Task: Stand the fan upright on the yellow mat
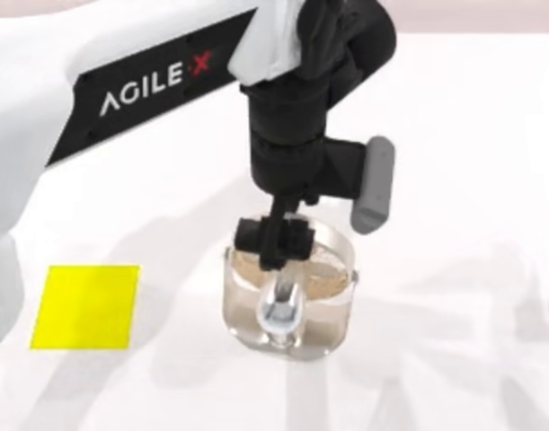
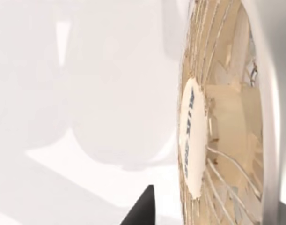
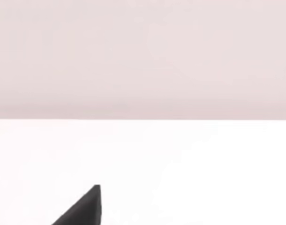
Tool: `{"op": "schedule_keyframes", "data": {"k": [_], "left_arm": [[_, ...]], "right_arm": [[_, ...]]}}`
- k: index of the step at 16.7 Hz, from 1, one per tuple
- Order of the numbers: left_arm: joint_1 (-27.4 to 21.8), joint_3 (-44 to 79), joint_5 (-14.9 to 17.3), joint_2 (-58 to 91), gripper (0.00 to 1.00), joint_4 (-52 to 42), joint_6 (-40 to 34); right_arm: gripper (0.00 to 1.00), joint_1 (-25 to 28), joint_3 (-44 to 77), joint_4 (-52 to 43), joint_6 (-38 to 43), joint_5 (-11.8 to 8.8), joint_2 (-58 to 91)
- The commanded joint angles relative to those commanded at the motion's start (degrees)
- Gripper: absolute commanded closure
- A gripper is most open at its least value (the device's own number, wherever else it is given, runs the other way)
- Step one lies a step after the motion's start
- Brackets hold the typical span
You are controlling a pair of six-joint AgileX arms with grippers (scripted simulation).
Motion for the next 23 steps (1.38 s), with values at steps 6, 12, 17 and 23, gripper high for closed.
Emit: {"op": "schedule_keyframes", "data": {"k": [6, 12, 17, 23], "left_arm": [[0.0, 0.0, 0.0, 0.0, 0.98, 0.0, 0.0], [0.0, 0.0, 0.0, 0.0, 1.0, 0.0, 0.0], [0.1, 0.9, 0.0, 0.0, 1.0, -0.9, 0.1], [1.0, 13.1, 0.0, 1.5, 1.0, -11.4, 0.0]], "right_arm": [[0.0, 0.0, 0.0, 0.0, 0.0, 0.0, 0.0], [0.0, 0.0, 0.0, 0.0, 0.0, 0.0, 0.0], [0.0, 0.0, 0.0, 0.0, 0.0, 0.0, 0.0], [0.0, 0.0, 0.0, 0.0, 0.0, 0.0, 0.0]]}}
